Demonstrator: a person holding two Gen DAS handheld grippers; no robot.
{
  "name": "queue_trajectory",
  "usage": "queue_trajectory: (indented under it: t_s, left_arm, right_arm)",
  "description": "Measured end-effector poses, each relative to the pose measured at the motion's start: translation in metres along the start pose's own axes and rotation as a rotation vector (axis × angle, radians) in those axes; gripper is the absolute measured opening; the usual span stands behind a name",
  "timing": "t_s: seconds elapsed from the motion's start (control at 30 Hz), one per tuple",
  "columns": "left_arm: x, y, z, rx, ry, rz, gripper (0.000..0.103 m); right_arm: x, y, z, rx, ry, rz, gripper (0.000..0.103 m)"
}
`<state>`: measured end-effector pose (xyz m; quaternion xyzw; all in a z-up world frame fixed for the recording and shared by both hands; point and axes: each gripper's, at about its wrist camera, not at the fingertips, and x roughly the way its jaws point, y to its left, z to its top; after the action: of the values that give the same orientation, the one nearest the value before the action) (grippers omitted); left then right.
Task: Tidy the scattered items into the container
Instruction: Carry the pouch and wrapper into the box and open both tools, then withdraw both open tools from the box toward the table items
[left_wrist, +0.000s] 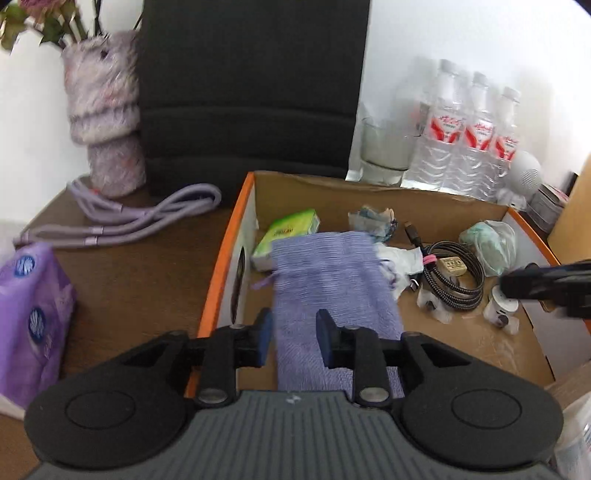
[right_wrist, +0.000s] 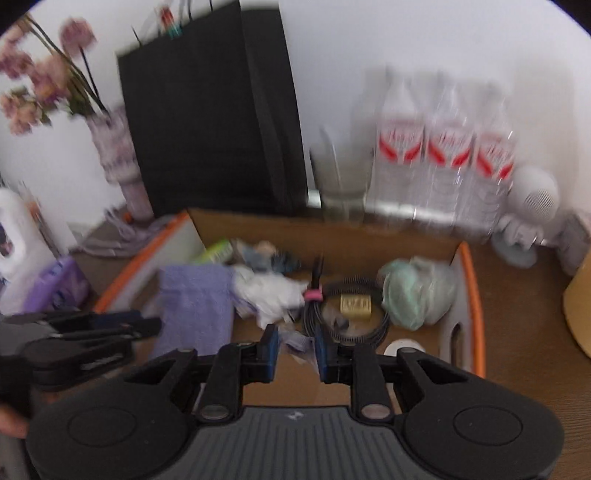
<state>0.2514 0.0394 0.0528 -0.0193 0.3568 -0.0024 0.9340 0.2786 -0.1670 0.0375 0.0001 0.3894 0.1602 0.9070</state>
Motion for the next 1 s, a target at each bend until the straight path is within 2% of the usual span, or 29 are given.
queue_trajectory:
  t_s: [0.03, 0.1, 0.23, 0.3, 0.4, 0.53, 0.6, 0.67, 0.73, 0.8, 0.87, 0.9, 1.0]
  left_arm:
    - [-0.002, 0.001, 0.003, 0.001, -0.007, 0.002, 0.043]
    - [-0.010, 0.003, 0.008, -0.013, -0.035, -0.019, 0.049]
    - [-0.014, -0.001, 0.023, -0.002, -0.057, -0.024, 0.051]
    - [-0.016, -0.002, 0.026, 0.002, -0.051, -0.031, 0.053]
    - [-0.021, -0.005, 0.028, 0.018, -0.041, -0.036, 0.064]
    - [-0.028, -0.015, 0.027, 0.032, -0.011, -0.035, 0.080]
    - [-0.034, -0.019, 0.024, 0.040, -0.013, -0.033, 0.083]
    - [-0.041, -0.025, 0.019, 0.051, -0.015, 0.001, 0.085]
    - [-0.053, -0.031, 0.012, 0.061, -0.057, 0.034, 0.095]
    - [-0.072, -0.036, 0.000, 0.074, -0.180, 0.059, 0.102]
    - [-0.093, -0.040, -0.018, 0.092, -0.348, 0.064, 0.103]
    - [-0.101, -0.043, -0.027, 0.102, -0.406, 0.049, 0.103]
    - [-0.114, -0.048, -0.046, 0.109, -0.487, 0.022, 0.103]
  right_arm:
    - [0.013, 0.000, -0.001, 0.003, 0.036, 0.001, 0.020]
    - [0.036, -0.001, 0.000, 0.012, 0.101, -0.004, 0.020]
    - [0.060, 0.000, 0.001, 0.005, 0.177, -0.076, 0.024]
    - [0.054, -0.001, 0.001, 0.001, 0.158, -0.095, 0.030]
    - [0.034, -0.008, 0.004, 0.023, 0.129, -0.080, 0.043]
    - [0.004, -0.014, 0.007, 0.034, 0.122, -0.102, 0.052]
    - [-0.013, -0.015, 0.007, 0.051, 0.112, -0.097, 0.058]
    - [-0.027, -0.016, 0.007, 0.061, 0.096, -0.097, 0.063]
    - [-0.040, -0.012, 0.001, 0.049, 0.065, -0.120, 0.068]
    - [-0.056, -0.003, -0.010, 0.003, -0.006, -0.139, 0.069]
    - [-0.071, 0.006, -0.028, -0.045, -0.138, -0.143, 0.069]
    - [-0.078, 0.010, -0.039, -0.064, -0.213, -0.144, 0.070]
    - [-0.095, 0.017, -0.069, -0.071, -0.400, -0.151, 0.076]
